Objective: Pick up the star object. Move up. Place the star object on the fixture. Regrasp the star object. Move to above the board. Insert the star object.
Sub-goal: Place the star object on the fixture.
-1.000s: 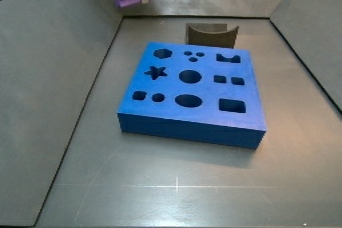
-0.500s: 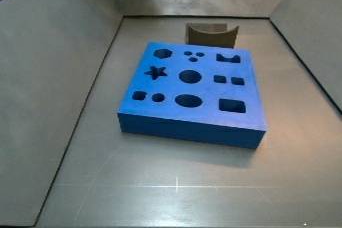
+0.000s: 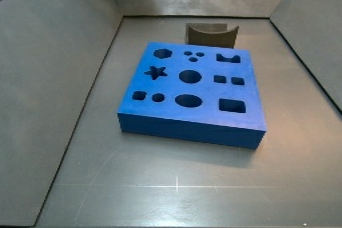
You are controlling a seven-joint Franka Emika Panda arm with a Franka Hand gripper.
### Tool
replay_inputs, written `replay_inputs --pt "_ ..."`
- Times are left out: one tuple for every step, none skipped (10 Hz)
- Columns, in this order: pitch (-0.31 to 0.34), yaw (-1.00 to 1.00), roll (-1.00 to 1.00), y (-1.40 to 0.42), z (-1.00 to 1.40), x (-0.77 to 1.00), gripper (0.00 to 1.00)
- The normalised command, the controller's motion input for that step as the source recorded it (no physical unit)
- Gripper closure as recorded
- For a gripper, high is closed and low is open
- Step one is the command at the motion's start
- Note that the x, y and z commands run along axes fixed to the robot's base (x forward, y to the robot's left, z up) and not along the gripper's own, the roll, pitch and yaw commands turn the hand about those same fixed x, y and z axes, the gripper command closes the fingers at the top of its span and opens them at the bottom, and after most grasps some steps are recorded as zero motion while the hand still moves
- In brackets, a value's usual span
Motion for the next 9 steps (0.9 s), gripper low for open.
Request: replay_inputs --pt "-0.054 1.0 -0.07 -0.79 0.03 1.0 1.0" --pt "-0.057 1.0 -0.08 -0.73 0.03 1.0 1.0" --pt "-0.057 1.0 -0.09 -0.7 0.03 1.0 1.0" --pt "-0.049 1.0 -0.1 -0.63 0.02 1.0 1.0" --pt "-0.04 1.0 -0.11 -0.59 0.01 1.0 1.0" --pt "-0.034 1.0 -0.12 -0.56 0.01 1.0 1.0" --pt "-0.017 1.0 -0.14 -0.49 0.0 1.0 1.0" --pt "-0.001 1.0 -0.15 -0.46 0.0 1.0 1.0" --pt "0.032 0.79 -0.16 -0.41 0.0 1.0 1.0"
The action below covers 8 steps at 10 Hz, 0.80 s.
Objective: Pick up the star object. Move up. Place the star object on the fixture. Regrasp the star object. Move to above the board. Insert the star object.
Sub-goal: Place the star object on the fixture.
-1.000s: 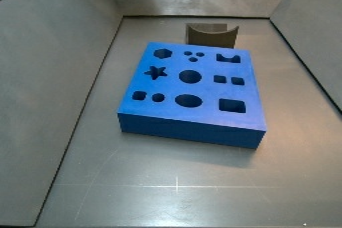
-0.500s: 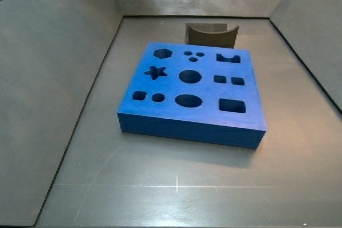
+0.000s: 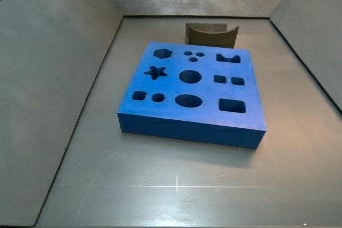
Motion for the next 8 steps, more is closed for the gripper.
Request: replay_inputs --pt "0.047 0.57 -0.15 -0.39 -0.01 1.0 1.0" --pt "0.064 0.33 -0.13 -0.34 -0.01 1.0 1.0" --pt "0.069 0.24 -0.13 -0.32 -0.01 1.0 1.0" --pt "0.085 0.13 -0.12 -0.28 -0.01 1.0 1.0" --pt "0.099 0.07 -0.11 -0.25 -0.01 1.0 1.0" --pt "0.014 0.07 -1.0 0.19 -0.08 1.0 1.0" --pt "0.017 0.06 -1.0 0.24 -0.09 1.0 1.0" --pt "0.032 0.03 -1.0 0.22 -0.07 1.0 1.0"
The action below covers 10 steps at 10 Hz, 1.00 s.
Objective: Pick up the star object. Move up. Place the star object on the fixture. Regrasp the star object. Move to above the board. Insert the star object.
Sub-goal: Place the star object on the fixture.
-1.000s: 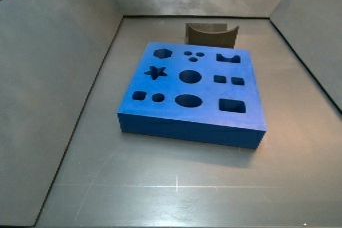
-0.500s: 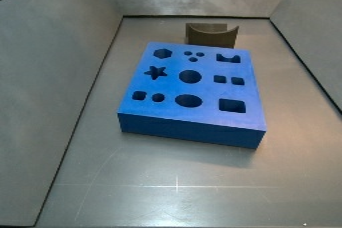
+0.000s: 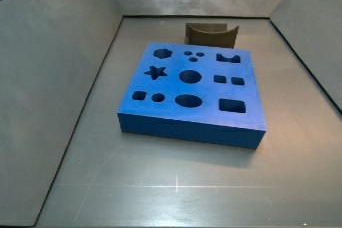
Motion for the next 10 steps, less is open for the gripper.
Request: replay_inputs --pt "0.05 0.03 -1.0 0.17 -0.05 1.0 1.0" --pt "0.072 0.01 -1.0 0.11 -0.03 0.94 1.0" --pt "0.084 0.0 -1.0 0.09 -0.03 0.85 1.0" --pt "0.099 -0.02 -1.0 0.07 -0.02 0.73 1.0" --pt "0.108 -0.03 -1.0 0.06 -0.02 0.67 1.0" --pt "0.123 -0.06 -1.0 0.05 -0.02 0.55 1.0" --pt "0.127 -0.08 -0.94 0.05 -0.02 0.46 1.0" --pt "0.115 -0.09 -0.78 0.05 -0.02 0.37 1.0" --pt "0.103 -0.1 -0.62 0.05 -0.02 0.29 1.0" --pt "0.085 -0.11 -0.4 0.05 -0.02 0.18 1.0"
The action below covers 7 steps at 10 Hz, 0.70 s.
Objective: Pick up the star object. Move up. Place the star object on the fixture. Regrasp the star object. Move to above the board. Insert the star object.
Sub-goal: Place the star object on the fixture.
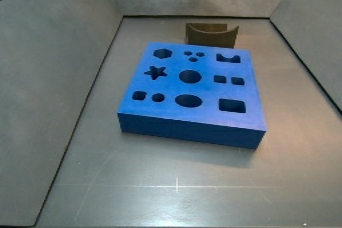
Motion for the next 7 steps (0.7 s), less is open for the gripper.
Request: replay_inputs --pt "0.073 -0.11 -0.26 0.04 -0.01 0.1 1.0" --pt "0.048 -0.11 -0.21 0.03 0.0 0.06 1.0" --pt "0.182 -0.12 -1.0 0.13 -1.0 0.12 1.0" --pt "0.176 -0.12 -1.0 0.13 -1.0 0.12 1.0" --pt "0.18 -0.15 -0.91 0.14 -1.0 0.14 1.0" --pt "0.168 -0.17 -0.76 0.13 -1.0 0.15 1.0" --pt "0.121 -0.18 -0.55 0.14 -1.0 0.16 1.0"
